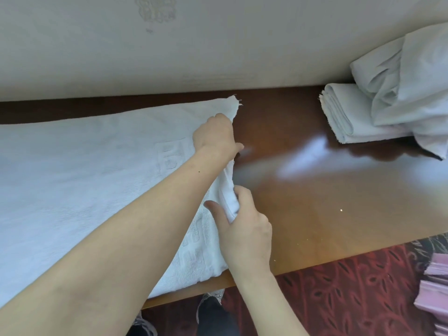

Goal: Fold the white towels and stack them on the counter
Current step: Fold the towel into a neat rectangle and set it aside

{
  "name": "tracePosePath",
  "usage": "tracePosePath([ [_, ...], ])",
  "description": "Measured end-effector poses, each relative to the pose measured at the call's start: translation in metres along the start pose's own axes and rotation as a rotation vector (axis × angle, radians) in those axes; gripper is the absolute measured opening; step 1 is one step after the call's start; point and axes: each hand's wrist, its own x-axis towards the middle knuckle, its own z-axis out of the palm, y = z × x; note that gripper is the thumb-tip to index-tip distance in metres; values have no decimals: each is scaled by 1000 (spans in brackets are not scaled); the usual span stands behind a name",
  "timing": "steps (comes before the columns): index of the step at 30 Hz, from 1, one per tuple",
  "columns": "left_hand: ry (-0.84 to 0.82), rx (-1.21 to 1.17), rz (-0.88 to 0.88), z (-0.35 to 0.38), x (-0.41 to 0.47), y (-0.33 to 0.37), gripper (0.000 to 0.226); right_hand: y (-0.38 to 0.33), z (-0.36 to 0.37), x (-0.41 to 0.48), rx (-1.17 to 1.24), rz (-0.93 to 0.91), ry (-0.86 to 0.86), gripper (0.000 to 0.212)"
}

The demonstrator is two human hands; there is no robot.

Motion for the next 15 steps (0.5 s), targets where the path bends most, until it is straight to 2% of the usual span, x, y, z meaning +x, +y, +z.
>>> tracePosePath([
  [6,50,-262,18,7,3,-22,74,4,-2,4,115,76,15,75],
  [10,77,-487,-26,10,0,-34,79,8,-2,9,142,36,62,64],
  [15,83,-634,-72,5,-5,-44,70,6,-5,12,243,-67,127,56],
])
